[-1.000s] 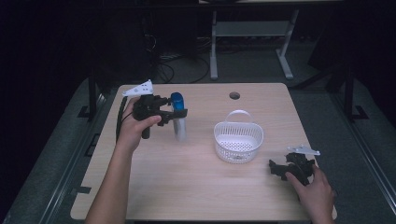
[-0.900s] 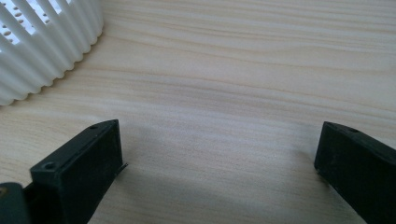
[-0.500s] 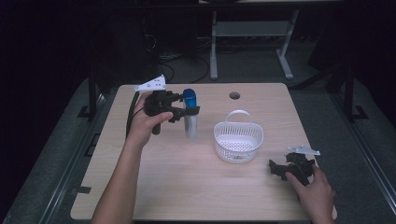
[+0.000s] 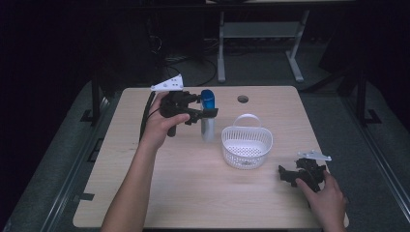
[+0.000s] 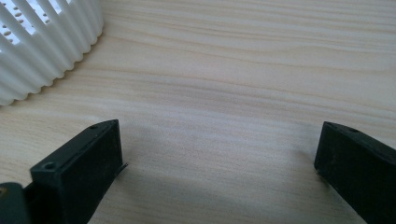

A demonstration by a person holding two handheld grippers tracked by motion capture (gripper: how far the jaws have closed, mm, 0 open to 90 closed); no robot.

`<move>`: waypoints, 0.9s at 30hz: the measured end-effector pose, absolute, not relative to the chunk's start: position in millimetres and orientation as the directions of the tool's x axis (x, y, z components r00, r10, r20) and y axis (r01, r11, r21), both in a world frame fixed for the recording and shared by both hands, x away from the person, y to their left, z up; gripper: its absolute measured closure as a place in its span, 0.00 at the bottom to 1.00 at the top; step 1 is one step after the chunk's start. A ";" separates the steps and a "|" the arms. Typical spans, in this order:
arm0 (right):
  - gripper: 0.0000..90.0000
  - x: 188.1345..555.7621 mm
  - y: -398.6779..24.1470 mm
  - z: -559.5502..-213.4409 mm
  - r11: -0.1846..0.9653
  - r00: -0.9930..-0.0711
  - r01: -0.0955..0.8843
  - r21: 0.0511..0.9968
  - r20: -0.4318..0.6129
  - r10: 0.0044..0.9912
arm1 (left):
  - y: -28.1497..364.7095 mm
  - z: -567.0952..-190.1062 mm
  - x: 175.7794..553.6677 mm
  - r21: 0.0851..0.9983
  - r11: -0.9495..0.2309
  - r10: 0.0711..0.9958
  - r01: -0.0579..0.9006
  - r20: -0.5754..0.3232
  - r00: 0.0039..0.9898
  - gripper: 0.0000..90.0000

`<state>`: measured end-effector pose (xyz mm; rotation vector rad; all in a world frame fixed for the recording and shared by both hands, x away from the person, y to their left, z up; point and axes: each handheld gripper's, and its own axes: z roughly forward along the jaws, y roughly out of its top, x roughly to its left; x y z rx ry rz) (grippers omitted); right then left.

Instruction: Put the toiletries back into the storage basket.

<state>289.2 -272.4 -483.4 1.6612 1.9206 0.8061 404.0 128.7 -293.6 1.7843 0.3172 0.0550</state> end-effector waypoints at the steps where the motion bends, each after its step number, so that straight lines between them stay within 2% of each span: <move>1: 0.00 289.2 -272.4 -483.4 0.093 -0.154 0.710 0.698 0.025 0.988 | 126.5 -293.2 404.0 0.962 -0.202 0.241 0.183 -0.132 0.962 0.41; 27: 0.01 289.2 -272.3 -483.3 0.095 -0.156 0.710 0.698 0.024 0.987 | 78.7 -298.8 408.2 0.963 -0.207 0.177 0.171 -0.134 0.975 0.41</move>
